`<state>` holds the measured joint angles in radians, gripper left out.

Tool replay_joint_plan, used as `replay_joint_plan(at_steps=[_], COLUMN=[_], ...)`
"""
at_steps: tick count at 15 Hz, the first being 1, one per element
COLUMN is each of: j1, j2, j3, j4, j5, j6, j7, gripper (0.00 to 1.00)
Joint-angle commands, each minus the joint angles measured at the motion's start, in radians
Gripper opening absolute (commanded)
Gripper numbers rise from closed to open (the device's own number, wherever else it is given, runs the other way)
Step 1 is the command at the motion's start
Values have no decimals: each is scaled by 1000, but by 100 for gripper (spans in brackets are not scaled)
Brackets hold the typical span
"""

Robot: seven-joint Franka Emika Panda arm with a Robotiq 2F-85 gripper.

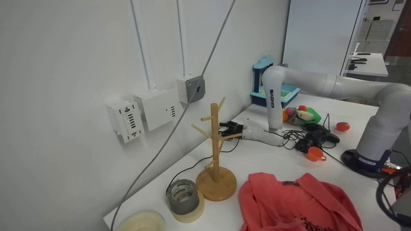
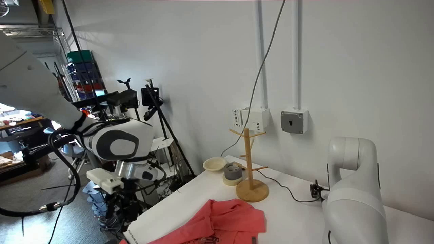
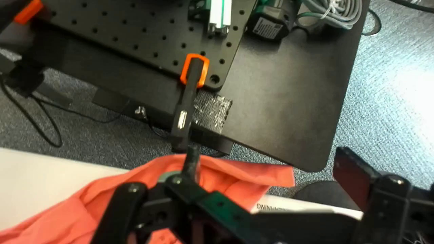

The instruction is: Unfold the shirt

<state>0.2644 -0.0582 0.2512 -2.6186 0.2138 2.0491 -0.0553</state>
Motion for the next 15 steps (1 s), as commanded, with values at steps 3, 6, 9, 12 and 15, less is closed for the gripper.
replay_joint_plan(at_steps=[3,6,9,12,15], j1=[-50,-47,-49,-60,-64], j2=[79,63,77,86,136], j3=[-55,-49,-50,-62,-66], j4=[110,97,105,91,100], j5=[-140,-117,-122,-160,-188], j6=[72,59,63,105,213], j7=[-171,-146,-149,-142,-172], gripper=[100,100,100,100,100])
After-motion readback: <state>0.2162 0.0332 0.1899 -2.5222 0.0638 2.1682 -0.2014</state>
